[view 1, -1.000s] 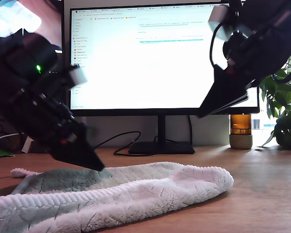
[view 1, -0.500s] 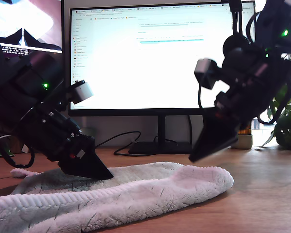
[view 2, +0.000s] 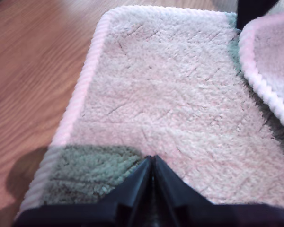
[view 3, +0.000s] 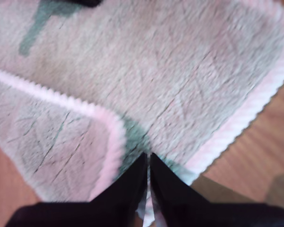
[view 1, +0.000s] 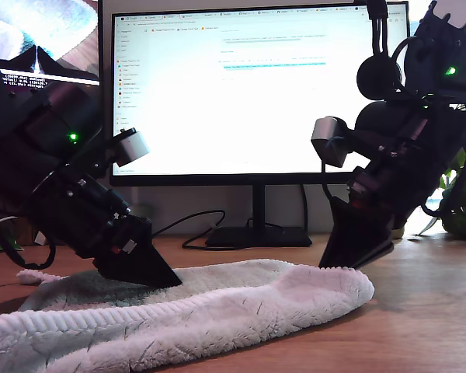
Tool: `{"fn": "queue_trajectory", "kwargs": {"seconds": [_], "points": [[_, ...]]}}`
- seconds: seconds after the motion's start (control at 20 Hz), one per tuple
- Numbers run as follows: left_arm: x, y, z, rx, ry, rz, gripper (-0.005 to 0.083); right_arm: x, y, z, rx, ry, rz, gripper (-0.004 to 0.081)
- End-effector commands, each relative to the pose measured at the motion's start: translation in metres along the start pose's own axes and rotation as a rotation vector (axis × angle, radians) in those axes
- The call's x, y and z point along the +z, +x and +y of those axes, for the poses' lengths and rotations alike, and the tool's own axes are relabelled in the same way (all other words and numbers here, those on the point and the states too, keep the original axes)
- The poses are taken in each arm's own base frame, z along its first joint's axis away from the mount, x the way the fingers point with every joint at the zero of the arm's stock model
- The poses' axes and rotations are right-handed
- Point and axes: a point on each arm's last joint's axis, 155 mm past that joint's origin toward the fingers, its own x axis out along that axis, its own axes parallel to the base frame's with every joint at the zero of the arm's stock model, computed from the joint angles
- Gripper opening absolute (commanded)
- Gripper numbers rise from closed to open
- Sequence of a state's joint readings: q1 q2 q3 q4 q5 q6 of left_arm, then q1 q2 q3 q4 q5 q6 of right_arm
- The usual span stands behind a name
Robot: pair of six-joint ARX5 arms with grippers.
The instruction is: Fold the tea towel to a neat square and place it to the right
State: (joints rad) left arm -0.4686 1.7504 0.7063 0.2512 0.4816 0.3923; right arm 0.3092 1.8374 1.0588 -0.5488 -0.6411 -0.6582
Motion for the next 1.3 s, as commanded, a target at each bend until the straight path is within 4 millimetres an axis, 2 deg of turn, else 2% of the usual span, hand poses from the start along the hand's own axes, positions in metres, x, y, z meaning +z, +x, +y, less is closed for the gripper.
{"fn": "queue_trajectory", "kwargs": {"seconds": [0.0, 0.25, 0.5, 0.65, 0.85, 1.05, 1.15, 1.25], "points": [[-0.008, 0.005, -0.004, -0.017, -0.008, 0.014, -0.0024, -0.005, 0.004, 0.009, 0.032, -0.011, 0.024, -0.001], [-0.007, 0.005, -0.003, -0.015, -0.006, 0.01, -0.0024, -0.01, 0.014, 0.032, 0.087, -0.025, 0.08, -0.001], [-0.007, 0.005, -0.003, -0.016, -0.008, 0.012, -0.0024, -0.005, 0.027, 0.026, 0.062, -0.061, 0.072, -0.001], [-0.007, 0.005, -0.003, -0.015, -0.007, 0.012, -0.0024, -0.011, 0.031, 0.031, 0.101, -0.041, 0.082, -0.001], [-0.005, 0.005, -0.002, -0.012, -0.003, 0.005, -0.0024, -0.01, 0.029, 0.064, 0.244, -0.012, 0.065, -0.001], [-0.004, 0.005, -0.001, -0.007, -0.001, 0.003, -0.0024, -0.03, 0.026, 0.107, 0.371, 0.004, 0.173, -0.001], [-0.004, 0.004, -0.001, -0.006, -0.001, 0.002, -0.0024, -0.031, 0.022, 0.13, 0.45, 0.031, 0.186, -0.0011], [-0.003, 0.004, 0.001, -0.004, -0.002, 0.0, -0.0024, -0.036, 0.015, 0.142, 0.485, 0.035, 0.215, -0.0011]]}}
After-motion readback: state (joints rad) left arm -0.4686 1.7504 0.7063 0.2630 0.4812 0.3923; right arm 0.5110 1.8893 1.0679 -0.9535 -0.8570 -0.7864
